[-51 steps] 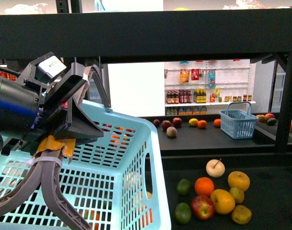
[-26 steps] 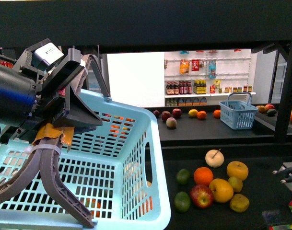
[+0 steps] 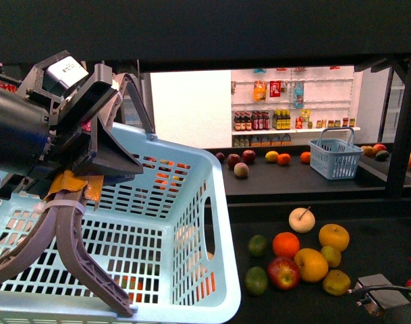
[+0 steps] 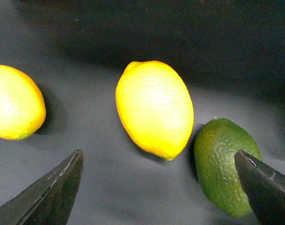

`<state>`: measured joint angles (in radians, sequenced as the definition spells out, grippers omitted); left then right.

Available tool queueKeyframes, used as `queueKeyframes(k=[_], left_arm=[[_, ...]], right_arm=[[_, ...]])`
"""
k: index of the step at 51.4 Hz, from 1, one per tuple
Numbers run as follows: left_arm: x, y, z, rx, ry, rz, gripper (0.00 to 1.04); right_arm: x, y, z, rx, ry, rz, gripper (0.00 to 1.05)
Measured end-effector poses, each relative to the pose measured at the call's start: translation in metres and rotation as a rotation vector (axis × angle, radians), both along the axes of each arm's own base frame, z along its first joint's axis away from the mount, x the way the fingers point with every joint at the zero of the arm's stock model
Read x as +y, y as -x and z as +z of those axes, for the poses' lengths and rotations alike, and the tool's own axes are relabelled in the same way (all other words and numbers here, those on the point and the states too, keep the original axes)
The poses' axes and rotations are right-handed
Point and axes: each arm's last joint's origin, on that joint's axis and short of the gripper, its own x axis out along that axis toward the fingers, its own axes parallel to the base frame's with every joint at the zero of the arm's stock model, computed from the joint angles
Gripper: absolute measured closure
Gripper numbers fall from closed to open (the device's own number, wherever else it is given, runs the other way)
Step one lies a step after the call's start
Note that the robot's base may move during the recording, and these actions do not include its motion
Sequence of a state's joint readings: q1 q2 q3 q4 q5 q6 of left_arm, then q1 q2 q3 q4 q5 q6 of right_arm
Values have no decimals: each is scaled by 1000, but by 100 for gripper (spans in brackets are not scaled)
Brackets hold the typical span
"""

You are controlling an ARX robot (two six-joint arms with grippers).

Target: Pick lemon from shelf

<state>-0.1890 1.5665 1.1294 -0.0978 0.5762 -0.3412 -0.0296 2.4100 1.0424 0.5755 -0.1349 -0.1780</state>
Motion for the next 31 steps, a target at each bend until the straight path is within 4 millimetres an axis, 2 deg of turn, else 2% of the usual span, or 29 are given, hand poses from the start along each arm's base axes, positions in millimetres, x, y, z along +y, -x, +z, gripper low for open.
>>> queueKeyframes(k=[12, 31], left_arm=[[0, 0, 0, 0, 0, 0, 91], [0, 0, 0, 0, 0, 0, 91]], right_arm=[[6, -14, -31, 17, 13, 11, 8], [9, -35, -49, -7, 28, 13, 8]])
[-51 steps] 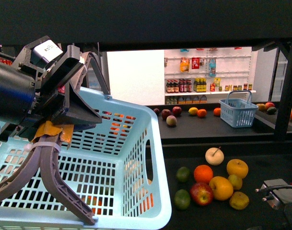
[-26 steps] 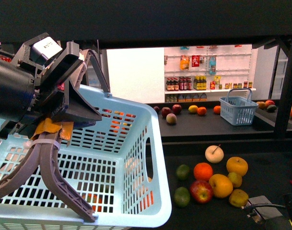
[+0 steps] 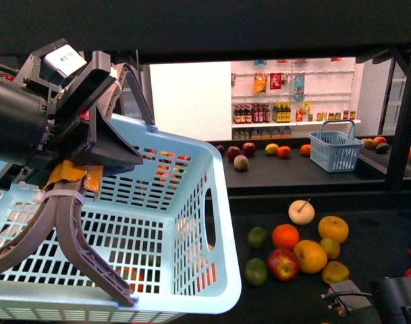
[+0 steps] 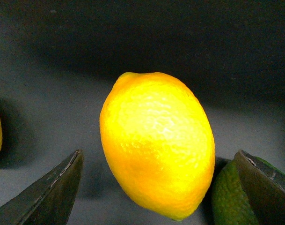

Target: Pick lemon from shelf

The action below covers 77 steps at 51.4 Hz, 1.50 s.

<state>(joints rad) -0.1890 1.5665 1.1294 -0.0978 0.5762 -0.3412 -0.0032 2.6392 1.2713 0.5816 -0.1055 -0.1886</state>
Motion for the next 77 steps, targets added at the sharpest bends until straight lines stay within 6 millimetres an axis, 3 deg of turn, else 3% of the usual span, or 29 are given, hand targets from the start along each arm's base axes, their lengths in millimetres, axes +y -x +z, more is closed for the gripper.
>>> queueKeyframes(k=[14, 20, 24, 40, 49, 56, 65, 69, 77], left_arm=[[0, 0, 0, 0, 0, 0, 91], [0, 0, 0, 0, 0, 0, 91], [0, 0, 0, 0, 0, 0, 91], [0, 0, 0, 0, 0, 0, 91], [0, 0, 0, 0, 0, 0, 91], [0, 0, 0, 0, 0, 0, 91], [0, 0, 0, 0, 0, 0, 91], [0, 0, 0, 0, 0, 0, 91], [0, 0, 0, 0, 0, 0, 91]], right_arm=[[4, -8, -10, -5, 3, 7, 8], [5, -9, -13, -2, 18, 0, 27], [5, -9, -13, -2, 17, 4, 33], [3, -7, -13, 0, 26, 4, 33], [-2, 3, -3, 10, 25, -7, 33], [-12, 7, 46, -57, 5, -25, 33], [-23, 22, 155, -240, -55, -13, 34], [-20, 36, 204, -301, -104, 14, 34], [-1, 59, 274, -398, -174, 77, 34]])
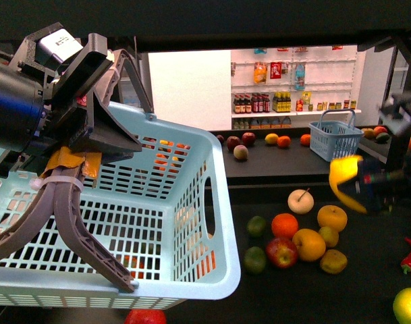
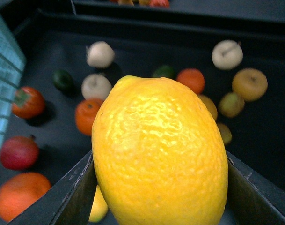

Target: Pick lemon from shelf

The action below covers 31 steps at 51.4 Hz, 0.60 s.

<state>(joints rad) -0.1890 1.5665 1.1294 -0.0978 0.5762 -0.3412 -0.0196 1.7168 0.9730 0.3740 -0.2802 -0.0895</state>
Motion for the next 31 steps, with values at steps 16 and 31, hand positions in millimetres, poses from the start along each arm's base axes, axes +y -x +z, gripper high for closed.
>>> queueKeyframes(k=[16, 31], left_arm=[[0, 0, 0, 0, 0, 0, 91], [0, 0, 0, 0, 0, 0, 91]], right_arm=[[75, 39, 65, -59, -90, 203, 34], [126, 36, 59, -8, -73, 272, 34]])
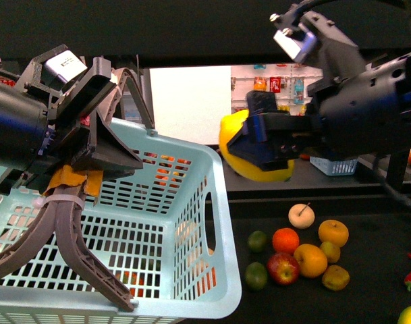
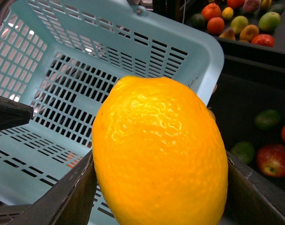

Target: Pick lemon from shelf

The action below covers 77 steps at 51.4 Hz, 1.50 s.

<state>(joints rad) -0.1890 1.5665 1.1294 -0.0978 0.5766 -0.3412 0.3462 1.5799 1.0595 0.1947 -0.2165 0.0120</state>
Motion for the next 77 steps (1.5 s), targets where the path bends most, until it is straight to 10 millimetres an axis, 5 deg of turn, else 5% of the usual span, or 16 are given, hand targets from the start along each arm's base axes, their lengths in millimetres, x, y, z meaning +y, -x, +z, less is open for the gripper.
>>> queueKeyframes(k=[18, 51, 55, 60, 68, 77], left_arm=[[0, 0, 0, 0, 0, 0, 91], [0, 0, 0, 0, 0, 0, 91], [0, 0, 0, 0, 0, 0, 91], [0, 0, 0, 0, 0, 0, 91], [0, 0, 0, 2, 1, -1, 91], [0, -1, -2, 5, -5, 4, 91]], right_arm=[[24, -11, -29, 66, 26, 3, 34], [70, -23, -45, 99, 64, 29, 34], [72, -22, -45, 99, 64, 34, 20], [73, -23, -44, 94, 56, 35, 7], [63, -28, -39, 93, 15, 2, 8], [17, -36, -4, 36, -98, -99, 8]])
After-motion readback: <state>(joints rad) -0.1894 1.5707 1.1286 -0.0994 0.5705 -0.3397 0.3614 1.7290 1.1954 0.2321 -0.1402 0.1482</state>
